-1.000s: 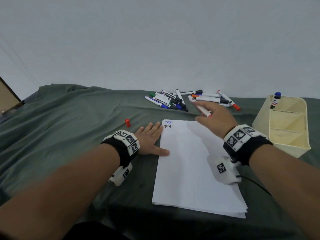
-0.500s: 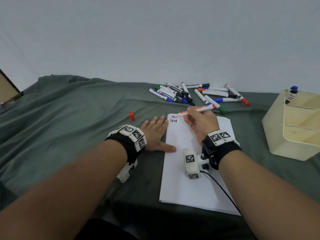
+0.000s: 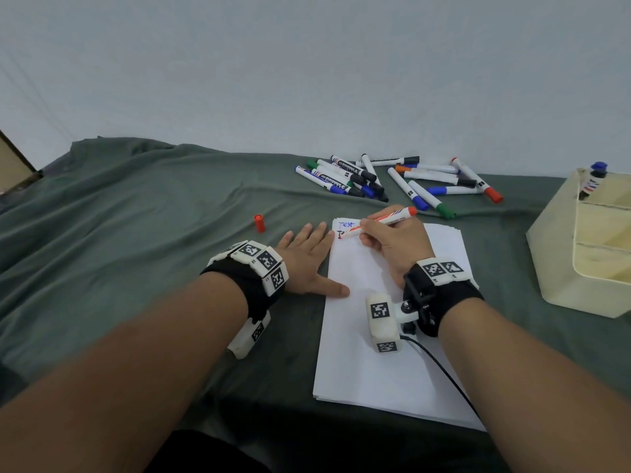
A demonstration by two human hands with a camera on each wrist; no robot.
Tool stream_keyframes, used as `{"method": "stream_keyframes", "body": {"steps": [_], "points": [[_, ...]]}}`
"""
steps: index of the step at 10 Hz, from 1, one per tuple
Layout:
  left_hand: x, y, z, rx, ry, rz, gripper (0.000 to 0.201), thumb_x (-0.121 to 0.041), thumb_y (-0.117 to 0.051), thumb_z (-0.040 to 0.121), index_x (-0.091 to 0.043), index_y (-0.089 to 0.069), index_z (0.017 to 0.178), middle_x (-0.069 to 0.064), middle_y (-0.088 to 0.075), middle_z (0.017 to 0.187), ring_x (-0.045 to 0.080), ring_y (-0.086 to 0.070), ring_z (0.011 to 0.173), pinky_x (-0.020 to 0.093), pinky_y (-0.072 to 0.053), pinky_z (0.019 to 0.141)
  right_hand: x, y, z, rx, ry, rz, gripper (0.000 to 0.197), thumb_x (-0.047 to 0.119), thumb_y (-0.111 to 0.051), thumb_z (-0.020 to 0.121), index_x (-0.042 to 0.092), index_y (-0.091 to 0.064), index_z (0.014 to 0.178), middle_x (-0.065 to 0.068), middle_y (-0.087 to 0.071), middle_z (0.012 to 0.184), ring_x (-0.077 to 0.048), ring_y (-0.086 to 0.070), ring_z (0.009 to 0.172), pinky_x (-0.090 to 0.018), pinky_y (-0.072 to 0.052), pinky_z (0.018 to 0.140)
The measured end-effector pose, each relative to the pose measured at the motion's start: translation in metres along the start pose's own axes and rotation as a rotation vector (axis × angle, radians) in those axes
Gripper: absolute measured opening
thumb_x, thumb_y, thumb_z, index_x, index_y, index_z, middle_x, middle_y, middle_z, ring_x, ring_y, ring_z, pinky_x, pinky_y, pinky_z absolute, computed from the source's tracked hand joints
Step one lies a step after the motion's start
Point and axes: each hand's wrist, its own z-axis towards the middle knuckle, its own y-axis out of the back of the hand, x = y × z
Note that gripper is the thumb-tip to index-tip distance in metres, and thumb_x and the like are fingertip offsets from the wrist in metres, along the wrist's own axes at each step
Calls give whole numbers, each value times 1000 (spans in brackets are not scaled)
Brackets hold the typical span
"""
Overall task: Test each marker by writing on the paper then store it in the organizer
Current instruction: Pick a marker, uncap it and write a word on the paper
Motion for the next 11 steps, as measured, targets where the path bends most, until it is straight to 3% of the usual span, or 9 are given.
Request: {"method": "stream_keyframes", "body": {"steps": [2,3,4,5,6,9,11], "points": [[0,0,0,4,0,7,121,-87,-44,74,-22,19,154,-3,27,160,19,23,148,45,9,120,4,-1,-4,1,26,-98,9,19,-73,83,19,-66,77,-8,-74,69,-14,-69,61,-31,-56,67],[0,1,-1,2,1,15,120,-87,-43,74,-21,19,154,-2,27,161,19,23,148,45,9,120,5,-1,-4,-7,8,-78,8,18,-73,84,17,-67,79,-8,-74,70,-15,-69,62,-32,-56,69],[-1,1,-1,3,2,13,120,-86,-43,75,-21,18,154,-2,27,161,19,23,148,46,9,121,6,0,-4,-3,-8,-28,7,20,-75,83,17,-69,81,-13,-75,74,-21,-69,67,-40,-58,77],[-1,2,-1,8,3,19,120,-86,-43,75,-21,18,154,-2,27,160,19,23,148,46,9,121,6,-1,-6,11,13,-71,6,25,-77,79,22,-71,78,-10,-75,73,-17,-70,65,-34,-58,71],[-1,2,-1,10,4,21,120,-86,-43,75,-21,19,154,-2,27,160,19,23,148,46,8,121,7,-3,-7,-29,38,-75,8,25,-72,75,33,-71,73,-9,-72,67,-18,-66,61,-40,-54,71],[-1,2,-1,16,5,20,121,-87,-43,74,-21,20,154,-2,28,160,19,24,148,46,9,121,5,-3,-6,-49,7,-43,7,26,-70,71,33,-69,68,-7,-69,63,-18,-64,60,-39,-55,70],[-2,3,-2,2,11,-1,122,-85,-46,75,-20,19,154,-3,26,161,18,23,148,46,8,121,3,-2,-4,-56,-3,-19,7,18,-72,78,20,-66,75,-9,-71,66,-18,-65,62,-38,-57,72]]}}
